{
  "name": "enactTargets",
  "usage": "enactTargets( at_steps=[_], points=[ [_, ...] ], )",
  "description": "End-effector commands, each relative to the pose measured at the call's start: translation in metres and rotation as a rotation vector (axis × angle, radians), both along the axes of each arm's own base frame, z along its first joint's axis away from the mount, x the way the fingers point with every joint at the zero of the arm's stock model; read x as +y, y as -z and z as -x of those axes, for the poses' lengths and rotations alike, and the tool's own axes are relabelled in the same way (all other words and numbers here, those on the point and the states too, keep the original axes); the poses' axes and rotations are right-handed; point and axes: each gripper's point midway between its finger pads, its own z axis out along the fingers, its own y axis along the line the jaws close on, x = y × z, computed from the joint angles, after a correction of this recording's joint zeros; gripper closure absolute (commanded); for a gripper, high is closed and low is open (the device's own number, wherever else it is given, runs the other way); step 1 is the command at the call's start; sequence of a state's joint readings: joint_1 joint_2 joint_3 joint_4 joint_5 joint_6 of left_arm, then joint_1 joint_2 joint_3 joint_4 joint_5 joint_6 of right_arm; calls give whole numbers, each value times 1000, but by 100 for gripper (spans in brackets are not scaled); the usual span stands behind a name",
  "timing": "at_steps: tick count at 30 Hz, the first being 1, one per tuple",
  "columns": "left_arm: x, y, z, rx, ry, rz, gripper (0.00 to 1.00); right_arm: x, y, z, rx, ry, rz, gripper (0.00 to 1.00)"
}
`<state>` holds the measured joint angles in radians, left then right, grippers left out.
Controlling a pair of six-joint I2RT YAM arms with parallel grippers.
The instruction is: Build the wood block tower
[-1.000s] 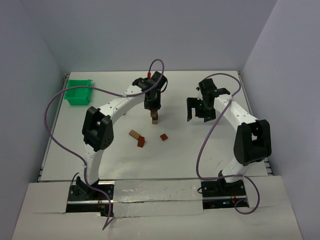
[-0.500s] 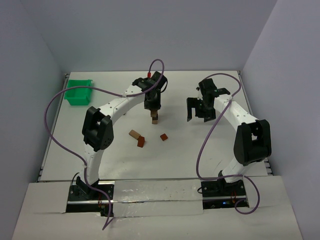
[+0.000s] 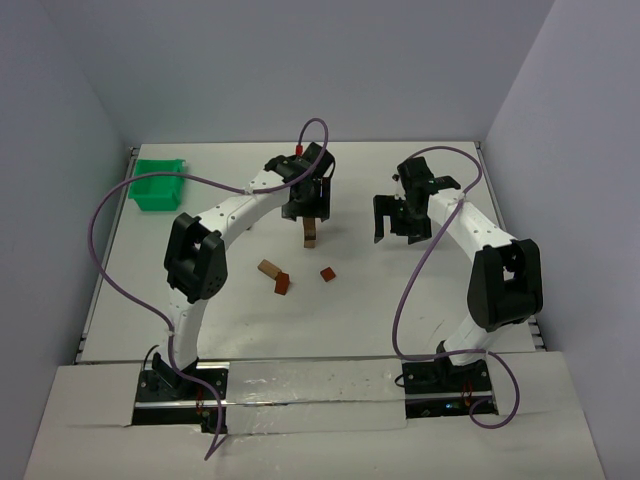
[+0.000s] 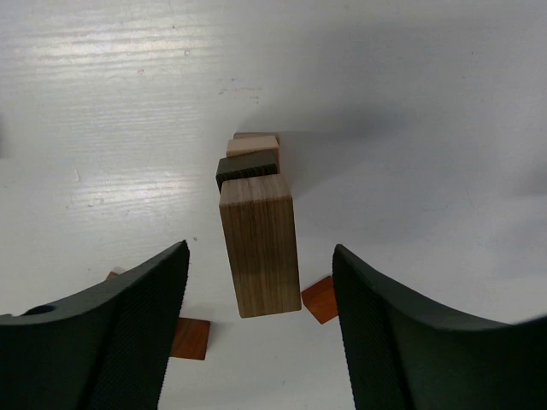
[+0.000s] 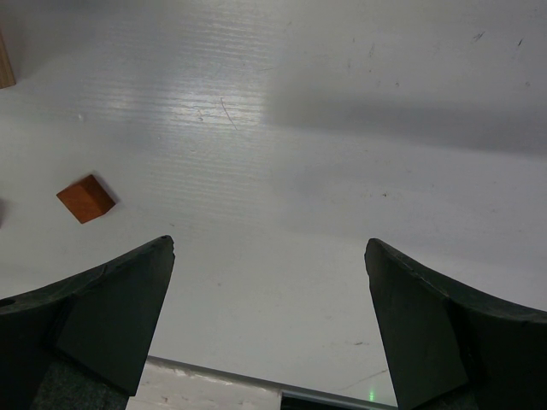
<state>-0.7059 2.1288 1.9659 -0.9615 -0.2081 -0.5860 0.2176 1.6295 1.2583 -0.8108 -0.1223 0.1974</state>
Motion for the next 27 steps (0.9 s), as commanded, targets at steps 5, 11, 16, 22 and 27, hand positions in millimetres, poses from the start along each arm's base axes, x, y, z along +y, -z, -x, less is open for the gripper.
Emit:
enactTargets(
  at_steps=[5,11,16,22,27],
  points=[
    [-11,-27,-9,-61,37,49,4,3,-8,-8,-17,-2,-23,0],
    [-13,-90,-7,-192,161,143,1,18,-17,-3,-67,-77,-81,0],
    [7,-140,10,-299,368,364,1,36,-22,11,-128,-232,-79,6],
    [67,-136,25,-326,458,311,15,58,-18,32,-171,-489,-48,31],
    [113,-111,46,-394,559,135,14,75,-22,37,-249,-605,-23,24]
  ],
)
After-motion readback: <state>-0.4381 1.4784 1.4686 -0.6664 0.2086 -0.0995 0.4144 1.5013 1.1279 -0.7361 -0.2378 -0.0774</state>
